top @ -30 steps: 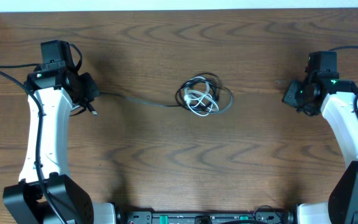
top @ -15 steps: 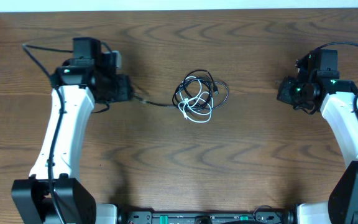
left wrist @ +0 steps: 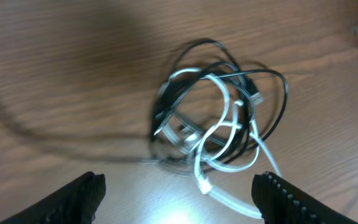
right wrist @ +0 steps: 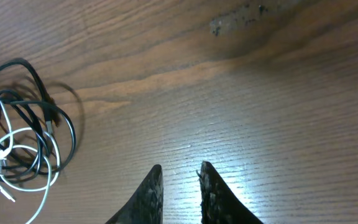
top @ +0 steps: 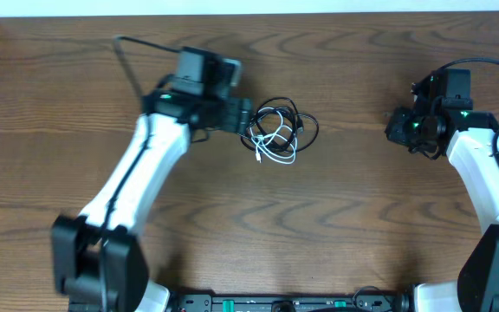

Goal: Untangle cables

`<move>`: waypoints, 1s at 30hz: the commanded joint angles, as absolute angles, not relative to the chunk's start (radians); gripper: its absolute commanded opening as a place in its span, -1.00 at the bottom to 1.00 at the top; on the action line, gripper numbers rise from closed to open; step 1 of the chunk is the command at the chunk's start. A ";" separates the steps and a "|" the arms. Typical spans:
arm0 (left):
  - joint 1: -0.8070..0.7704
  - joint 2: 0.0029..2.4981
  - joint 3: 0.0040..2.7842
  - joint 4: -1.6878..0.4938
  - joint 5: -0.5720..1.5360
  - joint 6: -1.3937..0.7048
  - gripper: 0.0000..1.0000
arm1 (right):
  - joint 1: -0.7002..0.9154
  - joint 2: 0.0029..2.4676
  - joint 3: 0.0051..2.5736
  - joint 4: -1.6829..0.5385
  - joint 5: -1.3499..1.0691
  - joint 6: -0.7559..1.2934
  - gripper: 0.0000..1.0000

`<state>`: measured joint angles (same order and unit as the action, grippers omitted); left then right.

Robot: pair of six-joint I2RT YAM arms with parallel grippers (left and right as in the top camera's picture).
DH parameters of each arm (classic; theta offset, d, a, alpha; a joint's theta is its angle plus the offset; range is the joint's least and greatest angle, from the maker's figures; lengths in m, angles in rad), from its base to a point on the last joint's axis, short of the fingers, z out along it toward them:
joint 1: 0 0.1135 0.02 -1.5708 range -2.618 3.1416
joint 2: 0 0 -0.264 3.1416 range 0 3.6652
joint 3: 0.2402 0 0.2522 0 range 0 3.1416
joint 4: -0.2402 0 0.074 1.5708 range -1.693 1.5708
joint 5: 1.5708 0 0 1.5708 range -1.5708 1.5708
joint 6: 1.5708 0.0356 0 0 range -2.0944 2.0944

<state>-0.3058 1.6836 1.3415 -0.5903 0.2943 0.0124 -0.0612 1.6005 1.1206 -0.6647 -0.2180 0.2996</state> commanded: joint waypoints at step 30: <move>-0.479 1.841 1.388 -0.410 0.288 -0.118 -0.85 | -0.010 1.590 1.116 -0.635 -0.493 0.181 -0.71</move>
<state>-0.4778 1.9846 1.3468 -0.4053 0.2573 -0.0280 -0.0425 1.6005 1.1198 -0.6529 -0.3149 0.2523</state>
